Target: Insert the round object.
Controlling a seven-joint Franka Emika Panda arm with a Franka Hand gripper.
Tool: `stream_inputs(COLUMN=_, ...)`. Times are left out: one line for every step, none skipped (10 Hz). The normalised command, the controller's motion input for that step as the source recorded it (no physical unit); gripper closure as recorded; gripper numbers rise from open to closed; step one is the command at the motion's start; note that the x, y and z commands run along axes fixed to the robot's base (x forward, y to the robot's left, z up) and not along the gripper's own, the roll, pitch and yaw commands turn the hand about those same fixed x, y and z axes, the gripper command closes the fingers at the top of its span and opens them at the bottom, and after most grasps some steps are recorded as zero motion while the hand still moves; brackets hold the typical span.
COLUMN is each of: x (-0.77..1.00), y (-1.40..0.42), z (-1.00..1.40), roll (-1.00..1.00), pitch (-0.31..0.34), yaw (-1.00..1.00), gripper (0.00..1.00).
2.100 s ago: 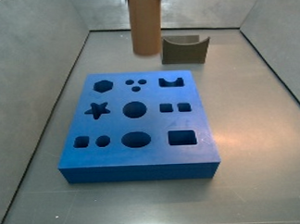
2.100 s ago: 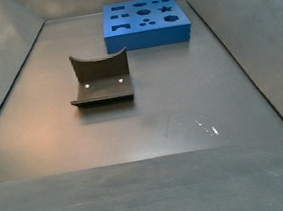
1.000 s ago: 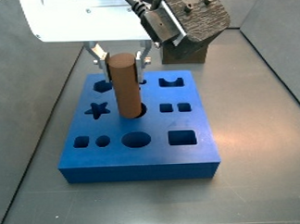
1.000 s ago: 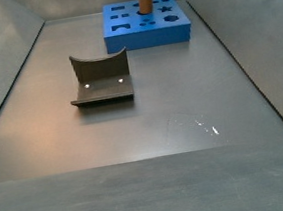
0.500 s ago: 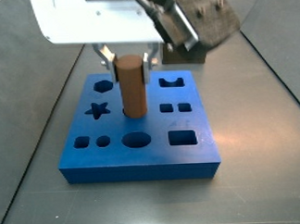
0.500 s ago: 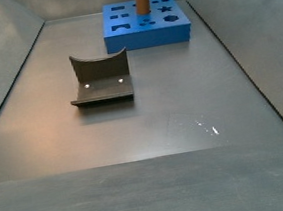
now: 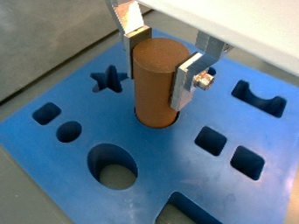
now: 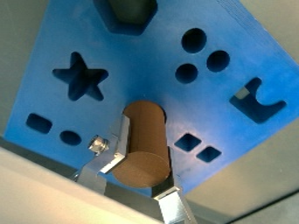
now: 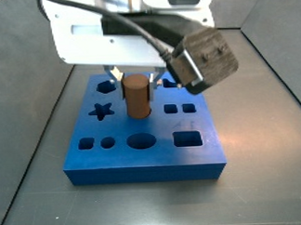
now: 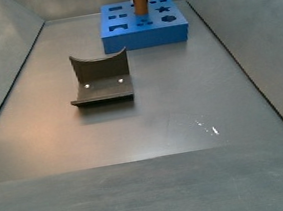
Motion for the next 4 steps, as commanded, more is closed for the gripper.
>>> stream_inputs(x=0.0, y=0.0, z=-0.31, roll=0.03, pitch=-0.013, yaw=-0.03, gripper=1.0)
stream_inputs(x=0.0, y=0.01, z=-0.26, roll=0.0, pitch=0.0, yaw=-0.01, gripper=1.0)
stream_inputs(x=0.0, y=0.04, z=-0.03, roll=-0.06, pitch=0.0, yaw=-0.02, gripper=1.0)
stream_inputs(x=0.0, y=0.0, z=0.0, roll=0.0, pitch=0.0, yaw=0.0, gripper=1.0)
